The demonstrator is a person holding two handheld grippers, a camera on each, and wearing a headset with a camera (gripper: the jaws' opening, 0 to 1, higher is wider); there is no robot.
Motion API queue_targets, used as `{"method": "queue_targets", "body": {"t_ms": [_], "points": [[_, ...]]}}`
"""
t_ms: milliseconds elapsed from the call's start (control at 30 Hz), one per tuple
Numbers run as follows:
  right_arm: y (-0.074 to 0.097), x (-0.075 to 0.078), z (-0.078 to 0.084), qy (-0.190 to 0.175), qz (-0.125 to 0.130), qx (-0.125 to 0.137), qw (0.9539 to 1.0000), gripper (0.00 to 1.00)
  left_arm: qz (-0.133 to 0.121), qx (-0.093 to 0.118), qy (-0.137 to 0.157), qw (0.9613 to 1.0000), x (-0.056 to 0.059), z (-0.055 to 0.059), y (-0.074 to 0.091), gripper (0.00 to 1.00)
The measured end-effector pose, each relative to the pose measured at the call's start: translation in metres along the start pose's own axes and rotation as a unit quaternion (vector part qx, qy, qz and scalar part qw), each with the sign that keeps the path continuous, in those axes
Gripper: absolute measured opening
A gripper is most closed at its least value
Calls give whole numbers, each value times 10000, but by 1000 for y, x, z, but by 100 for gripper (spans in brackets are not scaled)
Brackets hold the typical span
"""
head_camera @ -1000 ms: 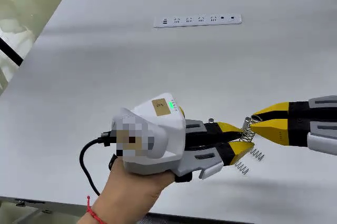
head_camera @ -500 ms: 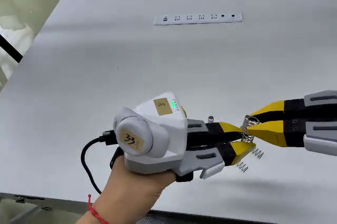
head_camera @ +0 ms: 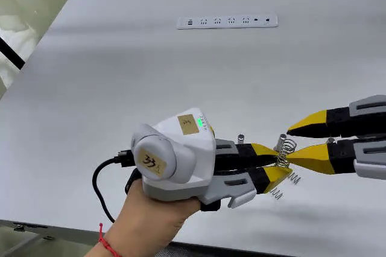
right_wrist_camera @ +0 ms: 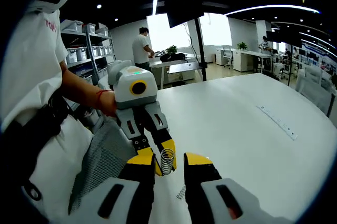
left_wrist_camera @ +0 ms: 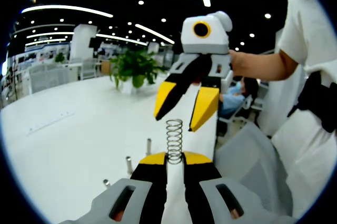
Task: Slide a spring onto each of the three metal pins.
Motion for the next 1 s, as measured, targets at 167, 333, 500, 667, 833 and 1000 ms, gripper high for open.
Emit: {"method": "queue_targets", "body": {"t_ms": [167,333,500,667,833,1000], "points": [[0,4,-7,834,-274,-910,9920,24,80,-11,-40,10000,0,-1,-2,10],[-10,-4,-18,1500,-701,-1795,9697,24,155,-71,-130,9998,0,-2,-4,10],[-20,-5,-18,2011,-915,-2522,9421,22,198,-113,-194,9996,0,-2,-4,10],[-25,-4,-17,2263,-1047,-2936,9229,19,232,-129,-216,9994,0,-2,-4,10],[-29,-4,-15,2358,-1169,-3140,9122,17,249,-112,-200,9994,0,-1,-4,10],[-32,-1,-14,2392,-1204,-3248,9071,15,266,-89,-189,9994,1,-1,-4,10]]}}
Point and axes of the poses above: the centre of the closed fingertips' face, and the gripper's own axes: y roughly backward along the fingers, x roughly to its right, z roughly out of its underside, the point moved 6 cm from there along y, roughly backward along the fingers, and after that the axes turned 15 degrees about -y, right-handed, at the moved point
